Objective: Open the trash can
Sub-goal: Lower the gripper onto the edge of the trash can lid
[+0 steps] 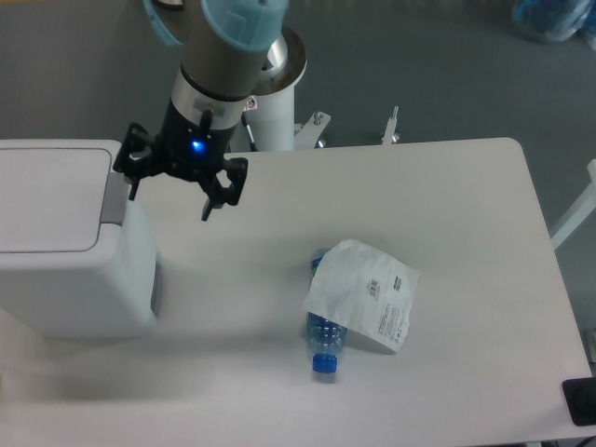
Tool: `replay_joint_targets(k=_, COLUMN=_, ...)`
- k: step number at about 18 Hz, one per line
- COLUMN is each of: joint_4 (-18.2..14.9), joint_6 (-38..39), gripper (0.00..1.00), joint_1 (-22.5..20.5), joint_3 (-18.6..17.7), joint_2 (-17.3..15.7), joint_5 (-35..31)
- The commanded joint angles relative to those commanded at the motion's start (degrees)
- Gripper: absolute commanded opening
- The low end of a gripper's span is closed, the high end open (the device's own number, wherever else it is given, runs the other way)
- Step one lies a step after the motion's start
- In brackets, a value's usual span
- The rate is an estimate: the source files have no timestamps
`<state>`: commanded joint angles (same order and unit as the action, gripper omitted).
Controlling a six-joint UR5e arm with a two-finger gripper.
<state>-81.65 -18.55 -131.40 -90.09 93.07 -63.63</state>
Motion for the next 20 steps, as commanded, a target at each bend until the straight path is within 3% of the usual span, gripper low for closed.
replay_joint_targets(k=4, joint_4=0.35, joint_6=0.97, gripper=1.00, joint_1=0.35, joint_3=0.44, joint_2=0.35, joint_5=0.09)
replay_joint_targets(k=9, joint_4=6.58, joint_6=5.27, gripper=1.00, joint_1=0.88, joint_3=0.18, joint_2=1.93, joint_5=0.62)
replay_joint_targets(k=20, joint_4=7.12, joint_6=5.28, gripper=1.00, joint_1=1.41, joint_3=-1.58, joint_2=1.50, joint_5=0.35)
